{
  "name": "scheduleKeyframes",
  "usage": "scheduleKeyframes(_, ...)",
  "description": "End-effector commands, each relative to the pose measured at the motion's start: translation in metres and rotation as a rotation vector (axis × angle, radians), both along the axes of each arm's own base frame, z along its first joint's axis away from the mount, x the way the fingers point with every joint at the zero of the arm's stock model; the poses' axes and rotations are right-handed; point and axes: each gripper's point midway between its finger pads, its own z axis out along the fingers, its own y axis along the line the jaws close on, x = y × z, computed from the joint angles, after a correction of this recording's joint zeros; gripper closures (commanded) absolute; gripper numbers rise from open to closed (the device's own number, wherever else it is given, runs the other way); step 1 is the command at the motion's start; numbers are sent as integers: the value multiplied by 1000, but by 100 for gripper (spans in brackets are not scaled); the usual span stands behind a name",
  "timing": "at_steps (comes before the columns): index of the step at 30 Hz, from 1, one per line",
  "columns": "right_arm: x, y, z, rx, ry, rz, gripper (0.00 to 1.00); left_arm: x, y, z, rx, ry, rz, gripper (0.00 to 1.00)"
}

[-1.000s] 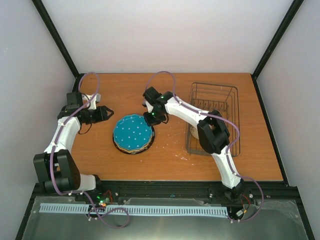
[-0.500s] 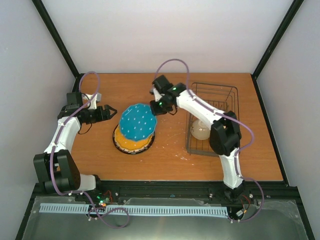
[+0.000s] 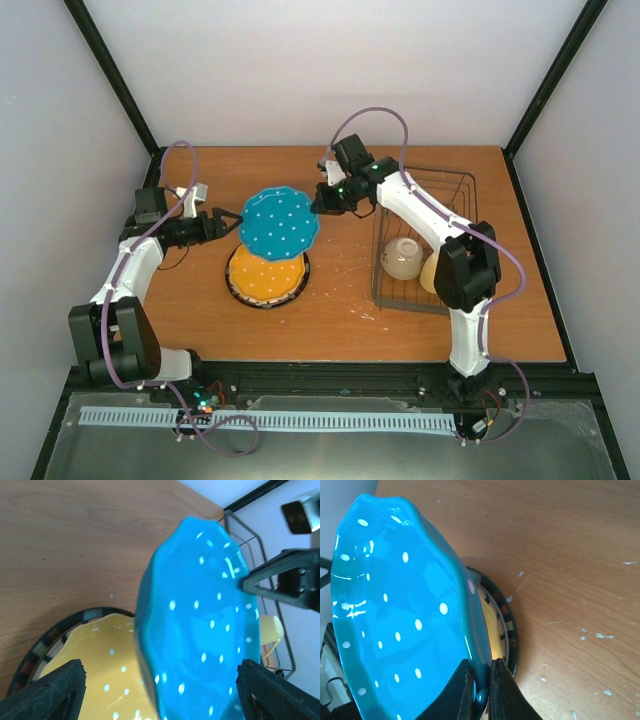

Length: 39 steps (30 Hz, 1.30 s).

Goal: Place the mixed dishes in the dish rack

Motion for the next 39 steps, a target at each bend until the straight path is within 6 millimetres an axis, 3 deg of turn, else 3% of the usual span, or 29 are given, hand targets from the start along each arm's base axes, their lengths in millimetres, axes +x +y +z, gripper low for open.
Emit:
scheduleKeyframes(1, -9, 30, 52, 207, -42, 90, 97, 8, -16, 31, -92, -98, -70, 17)
scheduleKeyframes(8, -27, 45, 69, 266, -34, 159, 97, 14, -47, 13, -93, -48, -133, 22)
scheduleKeyframes(10, -32, 47, 72, 279, -32, 174, 97, 14, -54, 13, -123, -45, -152, 40)
scheduleKeyframes(12, -34, 51, 72, 290, -29, 185, 97, 13, -58, 20, -161, -54, -173, 72)
scheduleKeyframes(14, -35, 55, 69, 293, -27, 194, 97, 11, -63, 31, -192, -66, -199, 97)
scheduleKeyframes(18, -33, 59, 64, 228, -104, 195, 96, 15, -60, 60, -162, -118, -178, 99)
scheduleKeyframes(21, -21, 39, 73, 47, -382, 142, 68, 19, -52, 87, -92, -159, -126, 99)
scheduleKeyframes(23, -18, 16, 82, -133, -627, 96, 55, 23, -45, 96, -39, -151, -78, 99)
scheduleKeyframes(26, -48, 4, 104, -317, -1037, 144, 43, 32, -37, 102, 4, -125, -39, 99)
scheduleKeyframes(27, -60, -1, 102, -419, -1176, 179, 39, 35, -36, 101, 7, -110, -32, 100)
scheduleKeyframes(30, -94, -1, 95, -520, -1381, 220, 36, 42, -33, 100, 8, -81, -4, 99)
scheduleKeyframes(33, -109, 3, 88, -565, -1458, 231, 35, 45, -32, 101, -1, -59, 19, 99)
scheduleKeyframes(39, -116, 28, 76, -629, -1602, 273, 34, 40, -33, 99, -42, 35, 41, 99)
